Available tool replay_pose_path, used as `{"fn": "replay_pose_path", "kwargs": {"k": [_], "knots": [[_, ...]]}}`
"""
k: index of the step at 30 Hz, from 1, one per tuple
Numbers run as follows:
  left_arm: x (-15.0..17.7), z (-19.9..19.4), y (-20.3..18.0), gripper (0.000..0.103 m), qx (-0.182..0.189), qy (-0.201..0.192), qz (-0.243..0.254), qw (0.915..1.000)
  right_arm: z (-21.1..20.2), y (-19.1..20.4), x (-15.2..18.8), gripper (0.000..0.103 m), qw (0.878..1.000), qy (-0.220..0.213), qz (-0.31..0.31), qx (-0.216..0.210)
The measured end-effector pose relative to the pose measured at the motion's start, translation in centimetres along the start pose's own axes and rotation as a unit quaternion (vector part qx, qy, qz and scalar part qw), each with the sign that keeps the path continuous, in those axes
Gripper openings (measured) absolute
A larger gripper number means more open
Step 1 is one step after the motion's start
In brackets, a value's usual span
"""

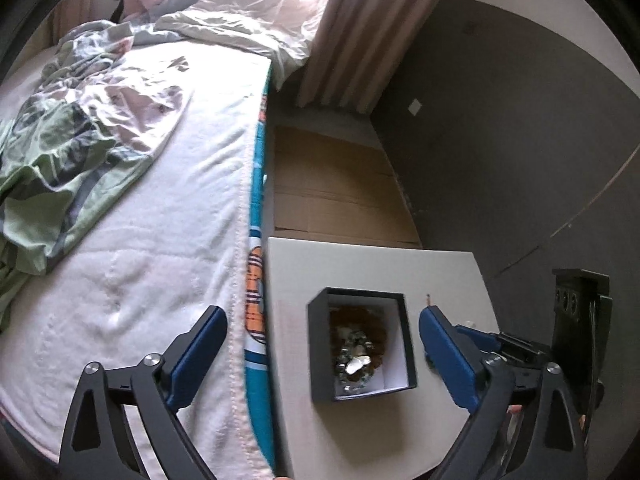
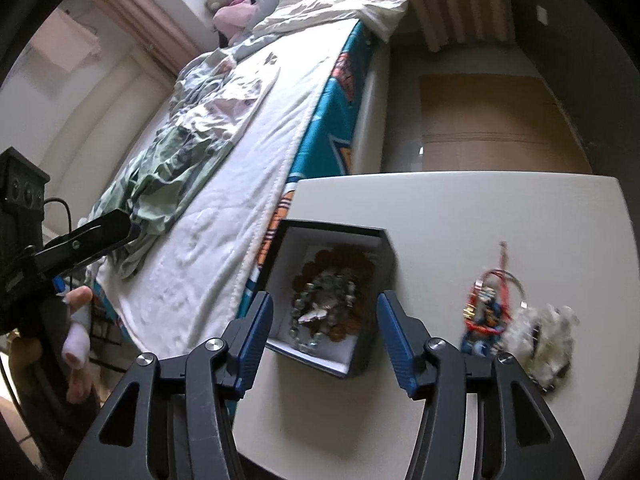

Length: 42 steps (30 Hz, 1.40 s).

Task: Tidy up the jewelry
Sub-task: 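Move both open tools back over the remaining jewelry pile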

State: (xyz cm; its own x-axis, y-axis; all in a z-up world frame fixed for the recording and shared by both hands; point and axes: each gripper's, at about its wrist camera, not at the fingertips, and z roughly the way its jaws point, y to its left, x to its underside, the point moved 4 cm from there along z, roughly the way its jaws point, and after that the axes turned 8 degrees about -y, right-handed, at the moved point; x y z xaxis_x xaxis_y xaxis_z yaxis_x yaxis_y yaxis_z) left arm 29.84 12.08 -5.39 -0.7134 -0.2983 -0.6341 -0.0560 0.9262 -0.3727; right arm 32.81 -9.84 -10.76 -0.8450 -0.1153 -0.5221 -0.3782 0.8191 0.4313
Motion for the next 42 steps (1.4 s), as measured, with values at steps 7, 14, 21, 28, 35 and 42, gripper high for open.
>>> {"fn": "replay_pose_path", "kwargs": {"k": [7,14,21,28,35,42], "knots": [[0.8,0.6,-3.0,0.103,0.026,0.006,0.014,0.9995,-3.9,-3.6,0.6,0.1,0.999,-0.033,0.029,0.031],[2.2,1.8,-7.2,0.103,0.05,0.018,0.04,0.9978,-6.9,-7.4,1.8,0.103,0.994,-0.058,0.065,0.059],[3.5,3.8,-11.3,0.103,0.06,0.035,0.071,0.9951,-9.2,-11.0,3.3,0.103,0.988,-0.08,0.091,0.091],[5.0,6.3,-15.5,0.095,0.072,0.053,0.109,0.99,-11.0,-14.3,4.8,0.103,0.983,-0.098,0.116,0.103],[6.7,9.6,-18.2,0.07,0.087,0.101,0.119,0.9839,-11.9,-17.3,6.0,0.103,0.977,-0.102,0.144,0.117],[8.5,13.0,-20.3,0.042,0.085,0.153,0.129,0.9762,-12.6,-19.7,7.2,0.103,0.973,-0.104,0.172,0.117]]}}
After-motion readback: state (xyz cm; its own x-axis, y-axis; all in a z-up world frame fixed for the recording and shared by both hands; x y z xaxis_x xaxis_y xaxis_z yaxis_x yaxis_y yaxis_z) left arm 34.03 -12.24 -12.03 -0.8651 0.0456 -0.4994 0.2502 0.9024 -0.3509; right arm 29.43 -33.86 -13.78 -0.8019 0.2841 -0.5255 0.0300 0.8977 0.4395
